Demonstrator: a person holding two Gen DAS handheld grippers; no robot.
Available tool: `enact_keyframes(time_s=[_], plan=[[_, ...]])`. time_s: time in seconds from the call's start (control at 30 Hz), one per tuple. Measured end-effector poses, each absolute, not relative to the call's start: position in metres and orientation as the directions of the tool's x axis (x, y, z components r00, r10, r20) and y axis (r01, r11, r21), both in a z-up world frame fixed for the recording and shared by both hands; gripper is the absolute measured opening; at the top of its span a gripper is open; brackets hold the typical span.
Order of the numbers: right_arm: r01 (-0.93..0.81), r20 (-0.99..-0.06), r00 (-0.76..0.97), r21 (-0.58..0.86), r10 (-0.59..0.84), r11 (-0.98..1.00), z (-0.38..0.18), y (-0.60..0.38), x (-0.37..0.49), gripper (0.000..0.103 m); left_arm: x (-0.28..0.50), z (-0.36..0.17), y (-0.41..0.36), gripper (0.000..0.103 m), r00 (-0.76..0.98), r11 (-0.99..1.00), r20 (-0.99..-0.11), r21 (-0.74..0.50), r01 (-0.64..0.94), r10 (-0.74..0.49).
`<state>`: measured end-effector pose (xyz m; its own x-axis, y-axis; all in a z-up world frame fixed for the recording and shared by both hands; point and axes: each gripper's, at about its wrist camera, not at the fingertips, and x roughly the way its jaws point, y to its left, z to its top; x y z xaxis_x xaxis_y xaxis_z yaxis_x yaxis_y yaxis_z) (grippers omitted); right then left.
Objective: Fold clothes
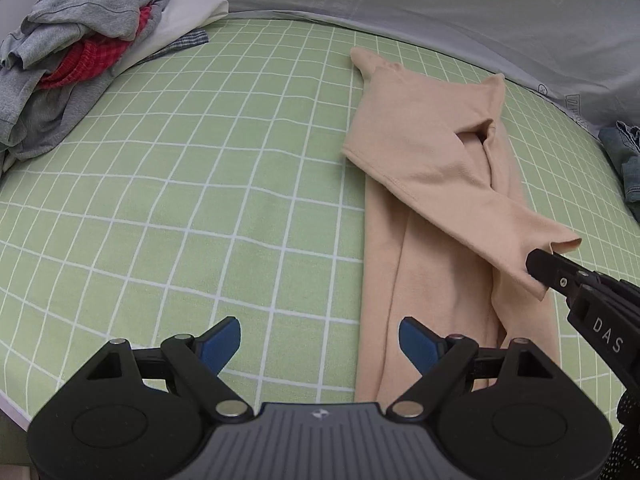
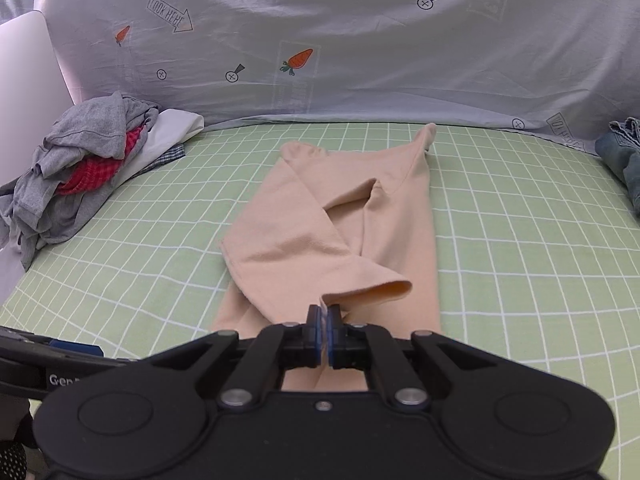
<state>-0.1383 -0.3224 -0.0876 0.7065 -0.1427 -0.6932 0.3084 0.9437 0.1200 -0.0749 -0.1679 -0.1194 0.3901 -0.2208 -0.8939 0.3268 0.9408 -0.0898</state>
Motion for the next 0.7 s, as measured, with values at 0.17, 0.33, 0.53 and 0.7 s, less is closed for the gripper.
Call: enact_keyframes(time_s=[0.17,0.33,0.53,0.7], plan=[[0.323,-0.711,0.689,0.126,-0.141,0.938,-0.095,-0.313,-0.159,0.003,-0.094,-0.124,-0.164,0.087,0.373,0.940,-0.904,-0.078,0.333,-0.207],[0.328,-0.713,0.687,0.127,-0.144,0.936,-0.093,-0.306,-0.179,0.003,-0.107,-0.129,-0.161,0.087,0.356,0.938,-0.914,-0.067,0.340,-0.194],[0.313,-0.726,0.677,0.136,-0.120,0.940,-0.090,-0.296,-0.204,0.002,-0.119,-0.131,-0.157,0.087,0.340,0.933,-0.923,-0.051,0.356,-0.181],[0.305,-0.758,0.646,0.154,-0.086,0.940,-0.098,-0.288,-0.216,0.002,-0.123,-0.132,-0.154,0.087,0.334,0.932,-0.926,-0.047,0.359,-0.175]])
